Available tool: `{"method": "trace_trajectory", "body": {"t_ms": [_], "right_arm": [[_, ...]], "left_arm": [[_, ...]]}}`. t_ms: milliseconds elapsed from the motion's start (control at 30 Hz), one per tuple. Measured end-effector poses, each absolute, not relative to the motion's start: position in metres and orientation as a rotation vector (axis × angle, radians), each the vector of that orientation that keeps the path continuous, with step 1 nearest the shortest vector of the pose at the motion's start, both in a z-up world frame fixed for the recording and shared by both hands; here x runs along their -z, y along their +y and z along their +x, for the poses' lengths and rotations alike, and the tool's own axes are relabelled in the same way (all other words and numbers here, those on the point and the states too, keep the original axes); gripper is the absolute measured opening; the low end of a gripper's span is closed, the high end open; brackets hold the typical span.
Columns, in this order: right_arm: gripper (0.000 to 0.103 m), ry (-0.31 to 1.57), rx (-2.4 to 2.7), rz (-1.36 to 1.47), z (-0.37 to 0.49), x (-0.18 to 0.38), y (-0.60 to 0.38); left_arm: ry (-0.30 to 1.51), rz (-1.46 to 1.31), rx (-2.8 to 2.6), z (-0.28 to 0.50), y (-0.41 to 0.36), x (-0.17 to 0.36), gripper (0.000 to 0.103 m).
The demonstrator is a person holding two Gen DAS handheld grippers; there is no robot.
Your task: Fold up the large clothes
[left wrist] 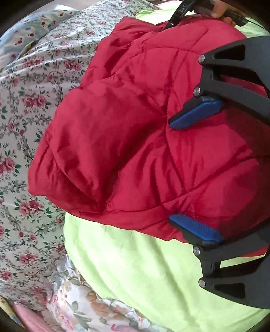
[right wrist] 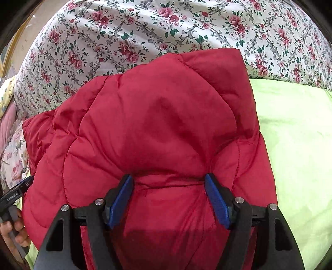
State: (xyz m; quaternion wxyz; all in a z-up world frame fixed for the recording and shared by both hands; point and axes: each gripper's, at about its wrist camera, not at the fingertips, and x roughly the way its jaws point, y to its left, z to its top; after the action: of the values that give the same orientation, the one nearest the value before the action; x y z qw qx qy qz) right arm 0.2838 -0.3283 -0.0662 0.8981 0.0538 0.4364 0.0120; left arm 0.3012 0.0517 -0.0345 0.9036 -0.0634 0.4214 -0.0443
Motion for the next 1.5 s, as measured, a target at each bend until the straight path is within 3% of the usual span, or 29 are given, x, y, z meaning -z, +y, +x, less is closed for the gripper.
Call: {"method": "trace_trajectory", "body": {"t_ms": [867,1500], "right_arm": [[0.074,0.808,-0.038,0.241,0.209,0.012,-0.350],[0.080,0.882,0.022,0.462,0.191,0.040,-0.412]], "left_arm": [[0.829,-0.257,0.159,0.269,0.093,0.001,0.090],[0.904,-0.603,0.249,0.274,0.157,0.037,0.090]]}}
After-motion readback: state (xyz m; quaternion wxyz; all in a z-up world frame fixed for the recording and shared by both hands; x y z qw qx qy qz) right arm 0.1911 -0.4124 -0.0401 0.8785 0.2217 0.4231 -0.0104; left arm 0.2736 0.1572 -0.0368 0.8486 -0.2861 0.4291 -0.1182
